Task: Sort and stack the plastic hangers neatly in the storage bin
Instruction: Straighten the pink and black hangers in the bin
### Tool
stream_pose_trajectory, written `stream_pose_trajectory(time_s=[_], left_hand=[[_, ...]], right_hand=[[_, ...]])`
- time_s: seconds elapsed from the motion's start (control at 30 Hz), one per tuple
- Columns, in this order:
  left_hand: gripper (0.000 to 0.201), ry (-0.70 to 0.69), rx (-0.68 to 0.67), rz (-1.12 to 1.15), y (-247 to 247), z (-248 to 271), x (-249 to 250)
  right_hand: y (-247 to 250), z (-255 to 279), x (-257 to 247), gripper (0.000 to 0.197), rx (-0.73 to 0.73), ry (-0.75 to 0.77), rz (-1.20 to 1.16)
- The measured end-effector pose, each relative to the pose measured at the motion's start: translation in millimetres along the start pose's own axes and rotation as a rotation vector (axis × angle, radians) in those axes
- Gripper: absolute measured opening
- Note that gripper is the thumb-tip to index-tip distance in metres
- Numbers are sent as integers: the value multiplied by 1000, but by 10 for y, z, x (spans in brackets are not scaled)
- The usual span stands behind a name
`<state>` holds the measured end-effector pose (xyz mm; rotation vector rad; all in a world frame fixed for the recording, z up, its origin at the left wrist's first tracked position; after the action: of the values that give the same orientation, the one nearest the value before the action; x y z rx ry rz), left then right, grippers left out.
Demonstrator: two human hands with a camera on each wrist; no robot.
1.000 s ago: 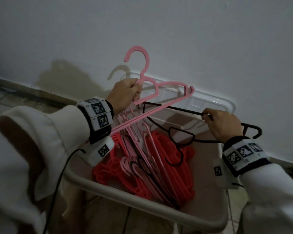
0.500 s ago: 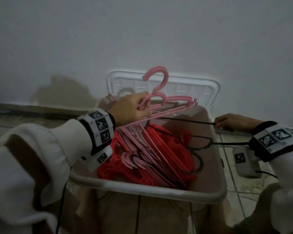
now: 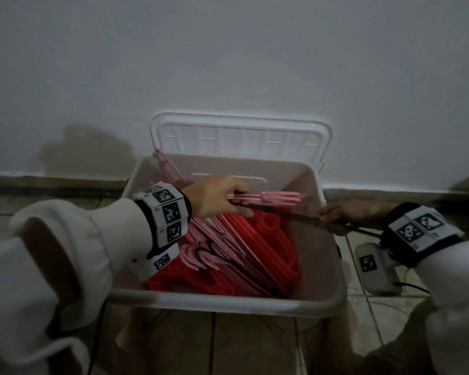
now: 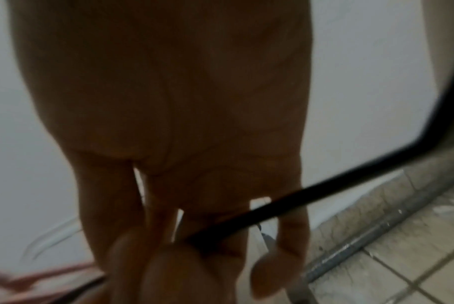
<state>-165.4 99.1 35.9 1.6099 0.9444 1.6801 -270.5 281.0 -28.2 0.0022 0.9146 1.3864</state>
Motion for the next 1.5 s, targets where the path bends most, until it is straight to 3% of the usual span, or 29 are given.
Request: stream_pose_trajectory(time_s=[0.1, 0.17, 0.27, 0.33, 0.43, 0.53, 0.67, 0.8, 0.97, 1.07, 1.13, 1.23, 1.27, 1.4, 1.5], left_hand=[[29, 96, 7, 215, 51, -8, -64], [28, 188, 37, 334, 142, -9, -112], [58, 275, 25, 363, 233, 19, -203], [54, 300, 13, 372, 211, 73, -270], [22, 390, -26, 576, 99, 216, -388], [25, 414, -84, 685, 14, 381, -523], [25, 439, -58, 616, -11, 485, -740], [6, 528, -38, 479, -94, 556, -913], [55, 541, -159, 215, -386, 697, -974], [62, 525, -182, 189, -475, 726, -928], [57, 487, -199, 176, -503, 755, -853], [37, 495, -223, 245, -573, 817, -773], [39, 459, -198, 267, -575, 818, -750], [28, 377, -93, 268, -493, 833, -749], [22, 322, -99, 211, -461, 843, -688]], right_hand=[[183, 87, -163, 23, 162, 78, 102], [312, 107, -285, 34, 237, 126, 54], [450, 118, -475, 39, 334, 198, -76], [407, 103, -587, 42, 329, 252, -63], [155, -30, -664, 45, 235, 268, -36], [-156, -177, -747, 31, 152, 320, 63], [-466, -166, -1051, 28, 163, 470, 195], [-646, -106, -1337, 37, 223, 634, 509], [-1111, -335, -1258, 43, 77, 586, 720], [-1140, -502, -1174, 38, -147, 498, 680], [-948, -577, -1214, 32, -218, 431, 570], [-504, -691, -1496, 32, 25, 481, 406], [-470, -757, -1524, 32, 75, 482, 387], [-922, -826, -1467, 50, -90, 458, 465], [-1174, -761, -1428, 46, -162, 441, 477]])
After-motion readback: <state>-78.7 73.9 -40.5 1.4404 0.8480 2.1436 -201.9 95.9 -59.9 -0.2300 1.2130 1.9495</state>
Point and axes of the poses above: each hand's wrist, its own z-axis away from the middle knuckle, its own y-axis out of the back of the hand, x = y × z, the point moved 8 cm from there along -z, towards the middle knuckle, and after that the axes turned 13 degrees about x, right-handed, at the moved point
